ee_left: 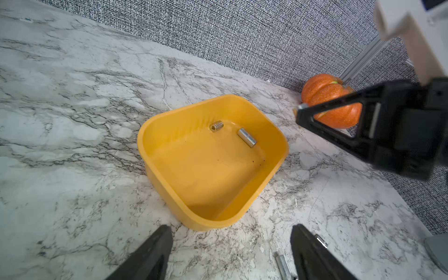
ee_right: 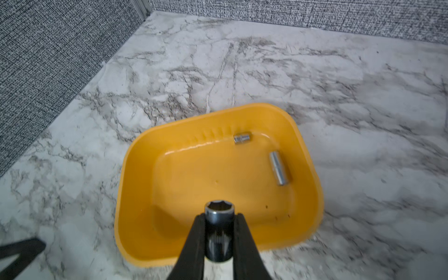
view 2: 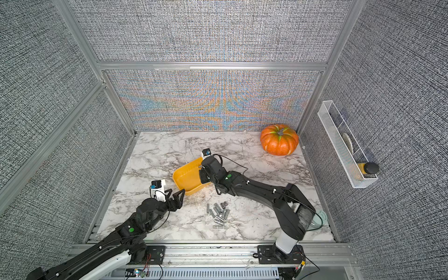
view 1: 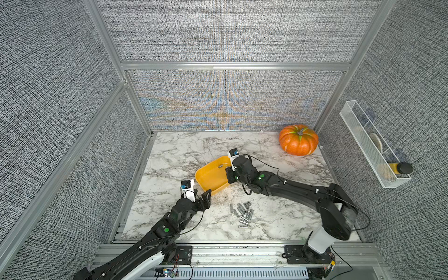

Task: Put the socket on the desktop into the storage box
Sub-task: Place the socket head in the storage box.

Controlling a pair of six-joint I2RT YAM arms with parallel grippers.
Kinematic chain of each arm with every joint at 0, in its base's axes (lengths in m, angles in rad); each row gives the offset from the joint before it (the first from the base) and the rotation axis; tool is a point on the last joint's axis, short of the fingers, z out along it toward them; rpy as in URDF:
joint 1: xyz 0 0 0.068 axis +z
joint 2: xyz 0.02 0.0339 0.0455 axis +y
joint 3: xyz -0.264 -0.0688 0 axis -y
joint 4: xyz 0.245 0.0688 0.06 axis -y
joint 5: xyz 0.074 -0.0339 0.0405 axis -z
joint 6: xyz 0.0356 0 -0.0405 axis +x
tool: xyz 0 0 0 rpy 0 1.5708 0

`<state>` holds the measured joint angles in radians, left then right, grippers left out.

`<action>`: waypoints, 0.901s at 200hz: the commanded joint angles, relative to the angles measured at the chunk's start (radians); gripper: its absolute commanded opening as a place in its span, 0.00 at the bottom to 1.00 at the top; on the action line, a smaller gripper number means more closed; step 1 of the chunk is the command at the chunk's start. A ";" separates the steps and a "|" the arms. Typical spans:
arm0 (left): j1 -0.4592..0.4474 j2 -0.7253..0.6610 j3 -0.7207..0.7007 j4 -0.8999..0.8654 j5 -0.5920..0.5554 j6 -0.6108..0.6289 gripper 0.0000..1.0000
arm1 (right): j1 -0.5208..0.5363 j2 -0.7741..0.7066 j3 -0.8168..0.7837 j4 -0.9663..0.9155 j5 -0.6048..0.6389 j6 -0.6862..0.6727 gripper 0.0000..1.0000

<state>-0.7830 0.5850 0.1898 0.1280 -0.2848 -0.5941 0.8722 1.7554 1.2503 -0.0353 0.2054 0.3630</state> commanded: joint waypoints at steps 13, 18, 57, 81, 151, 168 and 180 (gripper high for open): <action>0.001 0.001 -0.001 0.024 0.019 0.013 0.81 | -0.011 0.214 0.202 -0.118 0.027 -0.056 0.00; 0.000 -0.001 0.000 0.024 0.017 0.012 0.81 | -0.014 0.243 0.229 -0.135 0.023 -0.059 0.00; 0.001 0.005 -0.002 0.022 0.004 0.002 0.81 | -0.027 0.387 0.372 -0.231 0.039 -0.070 0.02; 0.000 0.019 -0.001 0.022 0.005 0.000 0.81 | -0.031 0.419 0.391 -0.245 0.036 -0.071 0.08; 0.001 0.035 0.007 0.023 0.014 0.000 0.81 | -0.029 0.357 0.351 -0.253 0.040 -0.070 0.36; 0.001 0.033 0.007 0.023 0.016 0.000 0.81 | -0.018 0.301 0.315 -0.252 0.046 -0.067 0.43; 0.000 0.032 0.008 0.022 0.019 0.000 0.81 | -0.004 0.250 0.281 -0.252 0.065 -0.060 0.44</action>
<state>-0.7830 0.6189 0.1890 0.1333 -0.2775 -0.5953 0.8497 2.0773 1.5745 -0.2836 0.2367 0.2958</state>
